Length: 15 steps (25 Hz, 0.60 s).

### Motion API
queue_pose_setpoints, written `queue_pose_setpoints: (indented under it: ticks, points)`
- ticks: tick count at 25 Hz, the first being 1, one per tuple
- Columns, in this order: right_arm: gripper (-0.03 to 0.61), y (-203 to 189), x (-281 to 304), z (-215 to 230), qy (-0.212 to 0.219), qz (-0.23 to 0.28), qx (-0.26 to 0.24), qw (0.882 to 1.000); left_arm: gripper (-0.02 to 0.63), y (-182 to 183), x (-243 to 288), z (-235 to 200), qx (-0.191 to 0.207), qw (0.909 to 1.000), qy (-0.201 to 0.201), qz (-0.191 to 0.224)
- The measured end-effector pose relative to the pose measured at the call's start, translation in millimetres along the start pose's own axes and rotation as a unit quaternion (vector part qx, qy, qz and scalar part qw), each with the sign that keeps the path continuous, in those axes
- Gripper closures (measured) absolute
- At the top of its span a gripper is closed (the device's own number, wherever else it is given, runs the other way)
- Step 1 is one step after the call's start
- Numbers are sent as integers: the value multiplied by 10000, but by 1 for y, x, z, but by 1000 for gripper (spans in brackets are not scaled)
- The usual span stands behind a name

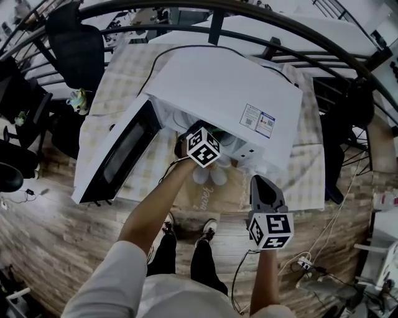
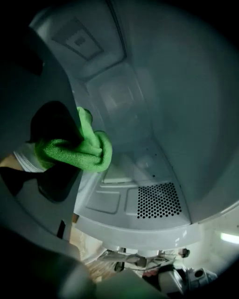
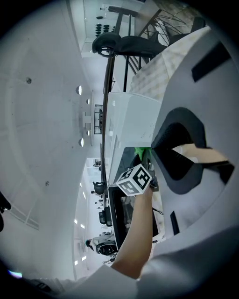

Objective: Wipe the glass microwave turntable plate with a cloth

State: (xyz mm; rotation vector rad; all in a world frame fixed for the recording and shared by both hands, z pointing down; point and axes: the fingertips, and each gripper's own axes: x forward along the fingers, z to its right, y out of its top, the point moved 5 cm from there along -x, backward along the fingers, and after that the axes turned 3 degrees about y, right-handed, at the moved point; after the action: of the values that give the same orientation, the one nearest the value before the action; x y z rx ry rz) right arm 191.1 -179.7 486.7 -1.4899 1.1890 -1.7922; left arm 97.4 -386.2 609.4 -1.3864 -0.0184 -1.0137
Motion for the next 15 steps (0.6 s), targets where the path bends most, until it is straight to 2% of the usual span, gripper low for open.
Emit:
queue_pose_setpoints:
  ticks: [3, 6, 12, 15]
  points:
    - [565, 11, -5, -5, 21, 64, -61, 10000, 485, -24, -22, -24, -417, 9981, 396, -239]
    - [566, 22, -12, -11, 46, 131, -110, 9998, 485, -45, -48, -38, -841, 9941, 545, -407]
    - [565, 54, -30, -19, 62, 310, -202, 9993, 485, -63, -100, -23, -1135, 9911, 281, -631]
    - [566, 73, -40, -19, 13, 453, -271, 9986, 485, -60, -132, -14, -1412, 9887, 294, -414]
